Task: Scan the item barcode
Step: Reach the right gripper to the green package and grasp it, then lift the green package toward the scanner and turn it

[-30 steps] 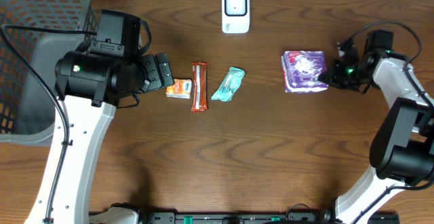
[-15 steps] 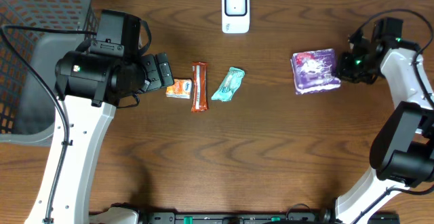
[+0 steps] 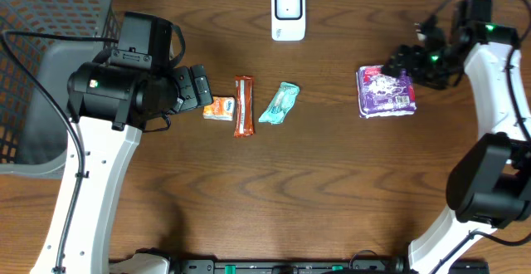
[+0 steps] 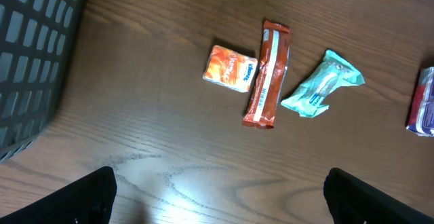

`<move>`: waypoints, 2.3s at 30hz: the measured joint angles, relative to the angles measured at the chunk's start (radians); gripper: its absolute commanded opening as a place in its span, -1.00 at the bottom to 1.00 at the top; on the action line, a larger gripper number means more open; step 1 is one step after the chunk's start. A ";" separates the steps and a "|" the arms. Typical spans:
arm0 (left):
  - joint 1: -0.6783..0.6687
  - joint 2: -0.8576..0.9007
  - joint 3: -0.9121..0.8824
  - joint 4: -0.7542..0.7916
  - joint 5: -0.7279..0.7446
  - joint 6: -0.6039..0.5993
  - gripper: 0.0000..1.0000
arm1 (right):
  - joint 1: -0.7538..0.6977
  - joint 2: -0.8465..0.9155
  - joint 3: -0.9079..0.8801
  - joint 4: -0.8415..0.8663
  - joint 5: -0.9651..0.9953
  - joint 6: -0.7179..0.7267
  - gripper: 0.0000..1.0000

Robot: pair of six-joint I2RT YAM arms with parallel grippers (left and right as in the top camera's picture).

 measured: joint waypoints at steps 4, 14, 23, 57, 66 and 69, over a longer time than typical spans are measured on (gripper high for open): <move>0.000 0.000 0.000 0.000 0.000 0.000 0.96 | 0.081 0.000 0.000 0.030 -0.080 0.000 0.99; 0.000 0.000 0.000 0.000 0.000 0.000 0.96 | 0.352 0.000 -0.064 0.233 -0.048 0.183 0.98; 0.000 0.000 0.000 0.000 0.000 0.000 0.96 | 0.562 0.000 -0.248 0.453 0.177 0.523 0.94; 0.000 0.000 0.000 0.000 0.000 0.000 0.96 | 0.650 0.000 -0.559 0.903 0.296 0.698 -0.98; 0.000 0.000 0.000 0.000 0.000 0.000 0.96 | 0.622 -0.034 -0.485 0.631 0.375 0.488 -0.98; 0.000 0.000 0.000 0.000 0.000 0.000 0.96 | 0.617 -0.050 -0.425 0.497 0.505 0.426 -0.97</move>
